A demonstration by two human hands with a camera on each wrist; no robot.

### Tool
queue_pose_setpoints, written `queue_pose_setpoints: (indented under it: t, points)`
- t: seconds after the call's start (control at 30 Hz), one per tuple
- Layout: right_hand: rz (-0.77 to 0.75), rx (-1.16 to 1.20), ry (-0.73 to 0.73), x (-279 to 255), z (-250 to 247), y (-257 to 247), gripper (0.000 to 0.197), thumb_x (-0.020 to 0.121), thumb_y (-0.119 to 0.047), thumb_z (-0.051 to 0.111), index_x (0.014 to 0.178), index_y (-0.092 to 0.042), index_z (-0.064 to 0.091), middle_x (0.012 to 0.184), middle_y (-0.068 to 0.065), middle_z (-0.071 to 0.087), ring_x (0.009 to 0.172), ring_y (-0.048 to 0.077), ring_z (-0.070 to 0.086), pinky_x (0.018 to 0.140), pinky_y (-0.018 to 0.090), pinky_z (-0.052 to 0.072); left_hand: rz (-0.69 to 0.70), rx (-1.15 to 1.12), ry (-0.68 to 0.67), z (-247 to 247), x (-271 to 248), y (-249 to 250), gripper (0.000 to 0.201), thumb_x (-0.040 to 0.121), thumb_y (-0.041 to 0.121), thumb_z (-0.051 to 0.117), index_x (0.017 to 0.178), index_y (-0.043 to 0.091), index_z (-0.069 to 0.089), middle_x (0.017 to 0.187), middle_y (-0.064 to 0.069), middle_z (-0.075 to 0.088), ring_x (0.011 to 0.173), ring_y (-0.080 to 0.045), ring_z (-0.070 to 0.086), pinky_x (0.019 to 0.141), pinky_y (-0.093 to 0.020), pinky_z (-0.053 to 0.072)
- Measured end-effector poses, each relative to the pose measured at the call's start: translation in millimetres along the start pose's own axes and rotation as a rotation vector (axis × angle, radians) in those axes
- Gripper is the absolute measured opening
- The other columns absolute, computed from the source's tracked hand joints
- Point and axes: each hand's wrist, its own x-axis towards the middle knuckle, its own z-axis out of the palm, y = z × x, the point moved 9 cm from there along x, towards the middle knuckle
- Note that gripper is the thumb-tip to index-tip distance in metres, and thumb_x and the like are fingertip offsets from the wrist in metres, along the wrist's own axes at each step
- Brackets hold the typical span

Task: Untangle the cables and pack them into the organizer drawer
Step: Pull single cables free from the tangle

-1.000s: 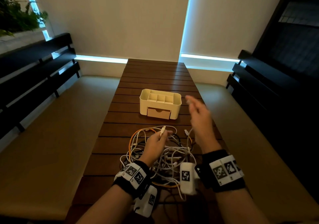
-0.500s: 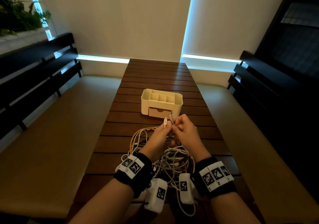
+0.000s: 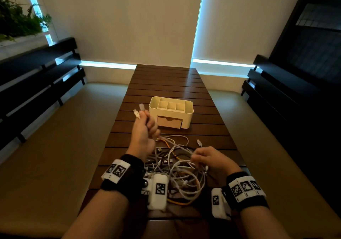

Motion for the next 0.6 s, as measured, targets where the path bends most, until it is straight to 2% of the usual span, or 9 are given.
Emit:
queue_pose_setpoints:
  t: [0.07, 0.13, 0.2, 0.27, 0.3, 0.37, 0.4, 0.47, 0.6]
  points:
    - [0.041, -0.044, 0.07, -1, -18, 12, 0.018, 0.094, -0.02, 0.052, 0.084, -0.012, 0.064, 0.071, 0.001, 0.061, 0.064, 0.01, 0.057, 0.064, 0.022, 0.047, -0.019, 0.214, -0.026, -6, -1, 2, 0.033, 0.101, 0.037, 0.033, 0.081, 0.017, 0.051, 0.053, 0.009, 0.04, 0.039, -0.004, 0.03, 0.037, -0.016, 0.023]
    - [0.015, -0.103, 0.163, 1, -29, 7, 0.021, 0.095, -0.021, 0.052, 0.077, -0.017, 0.062, 0.069, -0.003, 0.06, 0.063, 0.01, 0.055, 0.061, 0.021, 0.045, -0.04, 0.591, -0.105, -2, -7, -13, 0.03, 0.099, 0.036, 0.039, 0.086, 0.017, 0.057, 0.062, 0.01, 0.052, 0.044, -0.002, 0.042, 0.041, -0.013, 0.032]
    - [-0.062, -0.155, 0.193, 4, -28, -9, 0.025, 0.094, -0.021, 0.054, 0.07, -0.026, 0.059, 0.065, -0.009, 0.057, 0.061, 0.006, 0.053, 0.06, 0.018, 0.042, -0.014, 0.92, -0.221, 5, -13, -35, 0.021, 0.091, 0.038, 0.054, 0.097, 0.021, 0.065, 0.084, 0.013, 0.063, 0.069, -0.002, 0.056, 0.061, -0.016, 0.043]
    - [-0.133, -0.182, 0.178, 7, -19, -22, 0.024, 0.093, -0.021, 0.056, 0.07, -0.029, 0.059, 0.067, -0.009, 0.058, 0.063, 0.005, 0.053, 0.06, 0.016, 0.041, -0.038, 1.114, -0.36, 10, -19, -59, 0.036, 0.079, 0.037, 0.071, 0.113, 0.026, 0.064, 0.102, 0.019, 0.062, 0.093, 0.001, 0.057, 0.079, -0.017, 0.043]
    - [-0.17, -0.181, 0.175, 9, -16, -27, 0.022, 0.092, -0.021, 0.056, 0.072, -0.027, 0.06, 0.069, -0.007, 0.059, 0.065, 0.006, 0.054, 0.061, 0.017, 0.041, -0.042, 1.196, -0.419, 12, -21, -69, 0.041, 0.077, 0.036, 0.075, 0.115, 0.027, 0.063, 0.105, 0.018, 0.064, 0.096, 0.002, 0.058, 0.083, -0.018, 0.045]
    - [-0.219, -0.145, 0.21, 9, -13, -34, 0.019, 0.092, -0.022, 0.056, 0.074, -0.023, 0.061, 0.071, -0.004, 0.06, 0.066, 0.006, 0.054, 0.063, 0.02, 0.043, 0.01, 1.323, -0.46, 17, -22, -81, 0.025, 0.082, 0.035, 0.07, 0.104, 0.024, 0.068, 0.093, 0.006, 0.07, 0.085, -0.001, 0.063, 0.078, -0.023, 0.05]
    - [-0.231, -0.106, 0.248, 9, -15, -35, 0.019, 0.092, -0.021, 0.056, 0.074, -0.023, 0.061, 0.069, -0.005, 0.06, 0.063, 0.004, 0.053, 0.062, 0.019, 0.042, 0.04, 1.34, -0.447, 20, -22, -82, 0.018, 0.087, 0.034, 0.065, 0.097, 0.019, 0.07, 0.08, 0.004, 0.069, 0.072, 0.001, 0.062, 0.07, -0.022, 0.049]
    - [-0.235, 0.003, 0.302, 7, -18, -34, 0.019, 0.093, -0.02, 0.054, 0.076, -0.019, 0.062, 0.063, -0.006, 0.057, 0.057, 0.004, 0.05, 0.057, 0.018, 0.041, 0.059, 1.238, -0.386, 18, -21, -78, 0.026, 0.092, 0.033, 0.057, 0.081, 0.012, 0.069, 0.06, 0.005, 0.058, 0.052, 0.001, 0.051, 0.057, -0.021, 0.041]
    - [-0.17, 0.134, 0.212, 9, -5, -13, 0.024, 0.095, -0.019, 0.05, 0.075, -0.013, 0.06, 0.059, -0.005, 0.053, 0.054, 0.007, 0.046, 0.056, 0.018, 0.039, 0.004, 0.727, -0.261, 23, -24, -54, 0.028, 0.089, 0.037, 0.056, 0.074, 0.015, 0.063, 0.072, 0.001, 0.059, 0.068, -0.014, 0.053, 0.068, -0.032, 0.043]
